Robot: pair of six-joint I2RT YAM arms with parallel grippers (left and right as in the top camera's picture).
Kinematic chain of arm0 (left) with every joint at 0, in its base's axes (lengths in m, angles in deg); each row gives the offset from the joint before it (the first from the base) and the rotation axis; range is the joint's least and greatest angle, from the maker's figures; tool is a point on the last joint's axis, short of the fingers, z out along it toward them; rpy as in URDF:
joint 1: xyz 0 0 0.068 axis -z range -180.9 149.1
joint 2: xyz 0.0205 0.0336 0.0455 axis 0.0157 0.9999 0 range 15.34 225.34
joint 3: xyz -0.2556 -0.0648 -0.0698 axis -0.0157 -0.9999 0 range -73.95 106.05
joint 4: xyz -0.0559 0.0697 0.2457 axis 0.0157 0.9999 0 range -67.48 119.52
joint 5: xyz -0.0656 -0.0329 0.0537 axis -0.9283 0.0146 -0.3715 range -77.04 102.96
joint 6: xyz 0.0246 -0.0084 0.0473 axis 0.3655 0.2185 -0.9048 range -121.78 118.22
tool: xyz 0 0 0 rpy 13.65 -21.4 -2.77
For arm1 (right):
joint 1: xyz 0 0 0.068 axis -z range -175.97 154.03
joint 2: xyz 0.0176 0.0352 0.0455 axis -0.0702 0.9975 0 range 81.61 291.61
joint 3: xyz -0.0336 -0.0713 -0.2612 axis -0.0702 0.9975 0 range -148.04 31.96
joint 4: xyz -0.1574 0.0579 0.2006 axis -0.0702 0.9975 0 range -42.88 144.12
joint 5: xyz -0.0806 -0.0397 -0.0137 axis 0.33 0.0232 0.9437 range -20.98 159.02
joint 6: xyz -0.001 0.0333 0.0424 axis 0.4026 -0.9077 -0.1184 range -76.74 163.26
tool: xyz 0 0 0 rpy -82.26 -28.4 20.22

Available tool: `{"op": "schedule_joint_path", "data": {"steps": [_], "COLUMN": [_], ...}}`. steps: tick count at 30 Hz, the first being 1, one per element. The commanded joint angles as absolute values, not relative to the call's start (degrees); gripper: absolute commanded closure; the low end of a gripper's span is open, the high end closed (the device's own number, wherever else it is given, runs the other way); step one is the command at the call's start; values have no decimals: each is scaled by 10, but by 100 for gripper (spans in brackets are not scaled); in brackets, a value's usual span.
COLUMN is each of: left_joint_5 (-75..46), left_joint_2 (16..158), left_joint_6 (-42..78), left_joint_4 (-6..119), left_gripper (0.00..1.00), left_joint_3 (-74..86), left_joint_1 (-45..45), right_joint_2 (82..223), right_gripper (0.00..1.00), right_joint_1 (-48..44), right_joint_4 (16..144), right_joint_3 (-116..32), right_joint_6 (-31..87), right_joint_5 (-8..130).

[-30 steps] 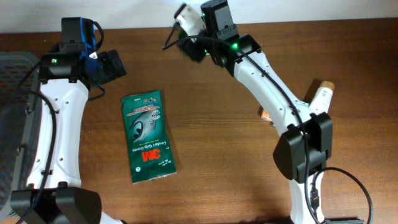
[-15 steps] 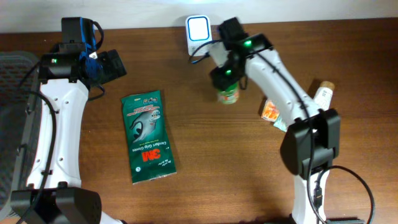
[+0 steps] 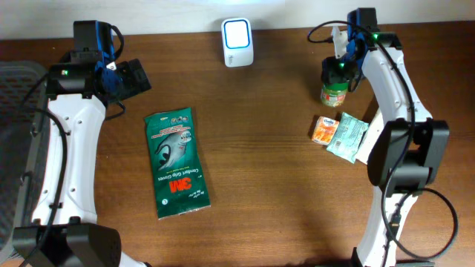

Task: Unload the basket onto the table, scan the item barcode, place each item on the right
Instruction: 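Move the jar to the table's right side and release, then reach the right gripper to the green 3M glove packet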

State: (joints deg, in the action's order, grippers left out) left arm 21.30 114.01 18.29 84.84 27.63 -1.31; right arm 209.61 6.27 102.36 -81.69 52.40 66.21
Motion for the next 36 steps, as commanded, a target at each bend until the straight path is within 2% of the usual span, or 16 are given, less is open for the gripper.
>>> {"op": "schedule_joint_path", "data": {"steps": [1,3,6,8,10,16,20,23,29,30,36], "left_joint_5": [211,211,211,211,211,211,211,211,211,211,211], "left_joint_2": [1138,1138,1138,1138,1138,1138,1138,1138,1138,1138,1138], "left_joint_6": [174,174,174,174,174,174,174,174,174,174,174], "left_joint_4": [848,848,848,848,848,848,848,848,848,848,848], "left_gripper": [1,1,1,1,1,1,1,1,1,1,1], "left_joint_3": [282,282,282,282,282,282,282,282,282,282,282], "left_joint_1": [-15,-15,-15,-15,-15,-15,-15,-15,-15,-15,-15], "right_joint_2": [2119,2120,2118,2113,2104,2063,2060,2066,2095,2098,2104], "right_gripper": [44,43,26,11,2,2,2,2,2,0,7], "right_joint_1": [69,71,71,71,70,69,53,16,-92,-109,-214], "right_joint_4": [1024,1027,1043,1069,1089,1197,1250,1251,1239,1230,1108], "right_joint_3": [-817,-817,-818,-834,-856,-1007,-1060,-1040,-975,-958,-806], "right_joint_6": [517,517,517,517,517,498,498,498,498,498,462], "right_joint_5": [661,661,661,656,636,562,409,329,333,339,351]}}
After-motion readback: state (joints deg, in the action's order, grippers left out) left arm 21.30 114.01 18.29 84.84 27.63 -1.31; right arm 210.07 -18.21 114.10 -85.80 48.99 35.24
